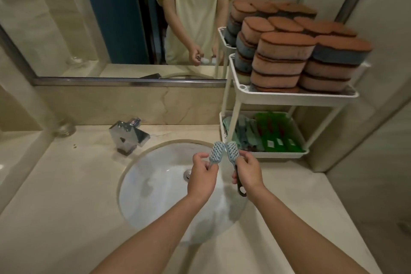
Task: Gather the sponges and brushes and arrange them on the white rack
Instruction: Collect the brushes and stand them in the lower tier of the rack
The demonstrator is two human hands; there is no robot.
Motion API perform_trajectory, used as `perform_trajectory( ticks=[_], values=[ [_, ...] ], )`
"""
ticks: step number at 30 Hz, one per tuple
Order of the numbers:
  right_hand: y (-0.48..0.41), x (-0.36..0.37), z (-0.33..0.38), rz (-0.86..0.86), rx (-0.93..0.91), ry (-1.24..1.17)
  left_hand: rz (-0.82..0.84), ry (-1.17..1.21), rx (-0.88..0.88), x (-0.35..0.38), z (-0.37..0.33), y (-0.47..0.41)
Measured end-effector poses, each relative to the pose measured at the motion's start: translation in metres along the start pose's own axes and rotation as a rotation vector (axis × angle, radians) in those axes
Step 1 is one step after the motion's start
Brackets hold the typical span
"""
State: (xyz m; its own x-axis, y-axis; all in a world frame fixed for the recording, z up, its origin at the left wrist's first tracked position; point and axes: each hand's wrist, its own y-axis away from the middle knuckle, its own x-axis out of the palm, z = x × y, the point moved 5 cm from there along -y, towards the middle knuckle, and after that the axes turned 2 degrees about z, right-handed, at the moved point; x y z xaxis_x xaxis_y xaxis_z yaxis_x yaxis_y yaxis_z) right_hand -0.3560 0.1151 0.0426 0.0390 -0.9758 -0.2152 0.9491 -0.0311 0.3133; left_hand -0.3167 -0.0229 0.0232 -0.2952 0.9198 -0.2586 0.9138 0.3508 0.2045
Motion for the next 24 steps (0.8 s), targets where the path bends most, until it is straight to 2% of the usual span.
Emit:
perform_trajectory(
  ticks=[6,12,17,24],
  values=[
    [-0.027,-0.064,0.000,-0.113,0.026,-0.105,0.029,0.040,0.010,0.062,-0.014,0.000],
    [-0.062,-0.100,-0.001,-0.099,0.056,-0.159,0.022,0.080,-0.001,0.103,-0.037,-0.015],
    [-0.094,-0.109,0.006,-0.019,0.114,-0.190,0.084,0.083,-0.105,0.126,-0.062,-0.039],
    [-0.135,-0.108,0.013,0.032,0.148,-0.195,0.002,0.135,-0.233,0.145,-0.087,-0.079]
  ],
)
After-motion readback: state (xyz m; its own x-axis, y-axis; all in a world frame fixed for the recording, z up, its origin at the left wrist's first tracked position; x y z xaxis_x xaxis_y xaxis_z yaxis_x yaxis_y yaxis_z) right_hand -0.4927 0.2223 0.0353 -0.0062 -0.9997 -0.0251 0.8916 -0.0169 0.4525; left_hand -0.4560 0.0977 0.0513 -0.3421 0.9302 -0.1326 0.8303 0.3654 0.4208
